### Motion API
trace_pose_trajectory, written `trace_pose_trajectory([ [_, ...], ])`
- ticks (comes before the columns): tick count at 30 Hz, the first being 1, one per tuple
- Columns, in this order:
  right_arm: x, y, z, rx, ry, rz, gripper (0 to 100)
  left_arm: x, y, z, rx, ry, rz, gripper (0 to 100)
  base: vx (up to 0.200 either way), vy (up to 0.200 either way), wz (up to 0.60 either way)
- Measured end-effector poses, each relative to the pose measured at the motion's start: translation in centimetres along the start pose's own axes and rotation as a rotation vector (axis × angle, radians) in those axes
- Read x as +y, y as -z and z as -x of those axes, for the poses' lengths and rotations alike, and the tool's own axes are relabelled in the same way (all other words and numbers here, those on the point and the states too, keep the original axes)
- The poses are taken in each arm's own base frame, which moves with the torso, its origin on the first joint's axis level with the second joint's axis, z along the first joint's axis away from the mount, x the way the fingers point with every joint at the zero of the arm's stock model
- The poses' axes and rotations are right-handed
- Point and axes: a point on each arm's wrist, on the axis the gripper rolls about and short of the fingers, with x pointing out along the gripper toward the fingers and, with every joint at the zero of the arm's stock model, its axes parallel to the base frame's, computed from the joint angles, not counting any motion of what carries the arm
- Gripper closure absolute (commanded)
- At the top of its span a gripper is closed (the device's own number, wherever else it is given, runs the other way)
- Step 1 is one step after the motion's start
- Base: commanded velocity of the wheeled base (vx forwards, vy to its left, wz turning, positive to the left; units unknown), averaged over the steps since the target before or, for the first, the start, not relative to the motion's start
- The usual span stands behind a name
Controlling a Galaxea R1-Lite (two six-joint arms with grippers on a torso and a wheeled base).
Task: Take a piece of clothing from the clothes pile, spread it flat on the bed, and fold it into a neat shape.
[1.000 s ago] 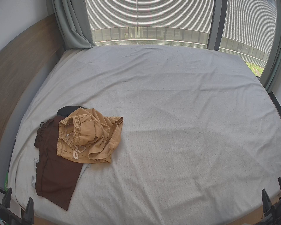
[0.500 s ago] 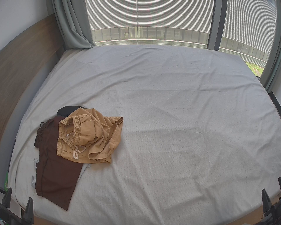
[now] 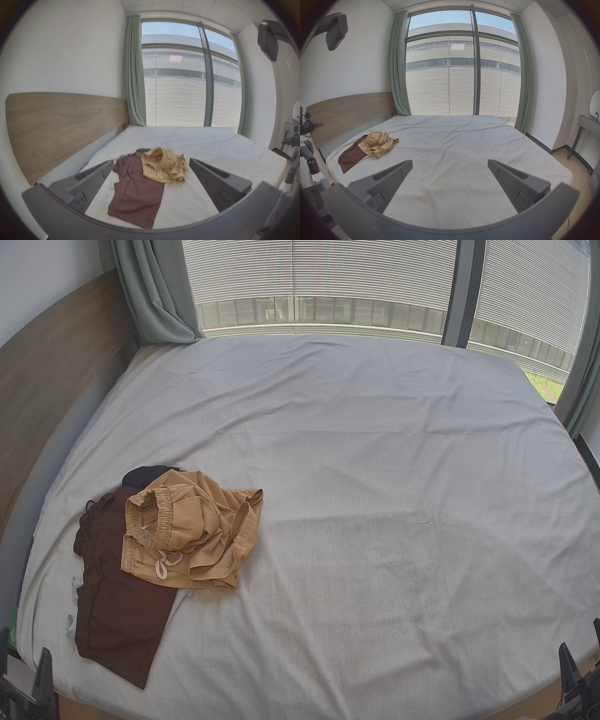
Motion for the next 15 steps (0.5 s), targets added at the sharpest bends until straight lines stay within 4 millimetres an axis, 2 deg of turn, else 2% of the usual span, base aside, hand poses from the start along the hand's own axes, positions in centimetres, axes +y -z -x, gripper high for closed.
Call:
trace_pose_trajectory([
  [3, 0.0, 0.0, 0.0, 0.000, 0.000, 0.000, 0, 0.0, -1.9, 0.3, -0.059, 0.002, 0.011, 0, 0.000, 0.000, 0.00],
  [7, 0.0, 0.0, 0.0, 0.000, -0.001, 0.000, 0, 0.0, -3.3, 0.2, -0.073, 0.023, 0.035, 0, 0.000, 0.000, 0.00],
  [15, 0.0, 0.0, 0.0, 0.000, -0.001, 0.000, 0, 0.0, -4.7, -0.6, -0.038, 0.065, 0.069, 0, 0.000, 0.000, 0.00],
])
